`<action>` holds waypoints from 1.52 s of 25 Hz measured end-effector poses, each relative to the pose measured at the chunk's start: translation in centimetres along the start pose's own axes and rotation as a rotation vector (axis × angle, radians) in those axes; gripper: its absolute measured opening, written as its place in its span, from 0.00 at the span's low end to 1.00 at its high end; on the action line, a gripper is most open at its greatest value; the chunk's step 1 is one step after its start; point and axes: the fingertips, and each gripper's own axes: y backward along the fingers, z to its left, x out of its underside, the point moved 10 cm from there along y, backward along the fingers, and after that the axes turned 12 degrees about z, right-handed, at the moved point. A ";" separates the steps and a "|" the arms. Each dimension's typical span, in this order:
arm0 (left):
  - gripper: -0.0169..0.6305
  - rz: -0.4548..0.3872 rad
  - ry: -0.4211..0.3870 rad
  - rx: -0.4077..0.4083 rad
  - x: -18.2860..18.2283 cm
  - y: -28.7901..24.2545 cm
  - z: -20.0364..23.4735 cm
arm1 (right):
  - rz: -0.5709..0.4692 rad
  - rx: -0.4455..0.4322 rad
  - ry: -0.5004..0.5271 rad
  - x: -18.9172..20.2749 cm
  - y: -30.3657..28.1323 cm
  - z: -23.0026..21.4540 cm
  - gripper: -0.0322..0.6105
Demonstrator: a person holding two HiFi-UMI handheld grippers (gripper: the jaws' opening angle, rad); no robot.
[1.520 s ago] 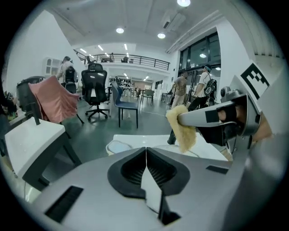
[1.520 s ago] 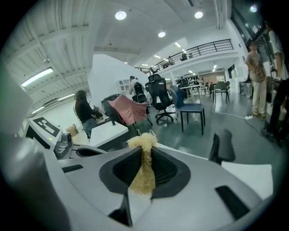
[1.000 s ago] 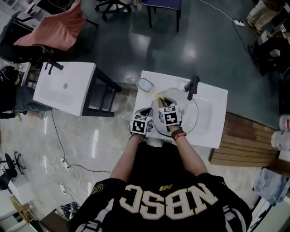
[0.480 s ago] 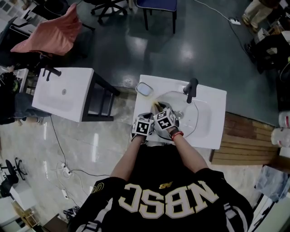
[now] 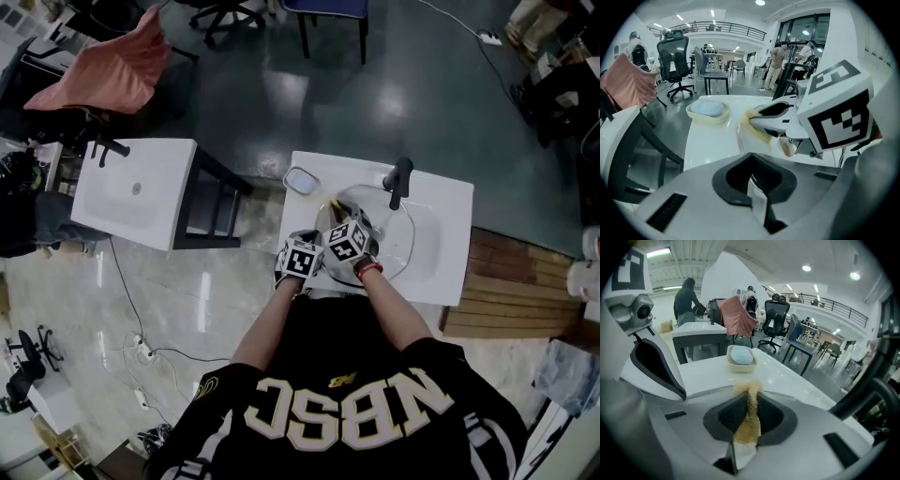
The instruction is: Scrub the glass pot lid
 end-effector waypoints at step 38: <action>0.05 0.062 -0.098 -0.022 -0.5 0.0 0.3 | 0.092 0.345 -0.387 8.2 2.9 -8.9 0.14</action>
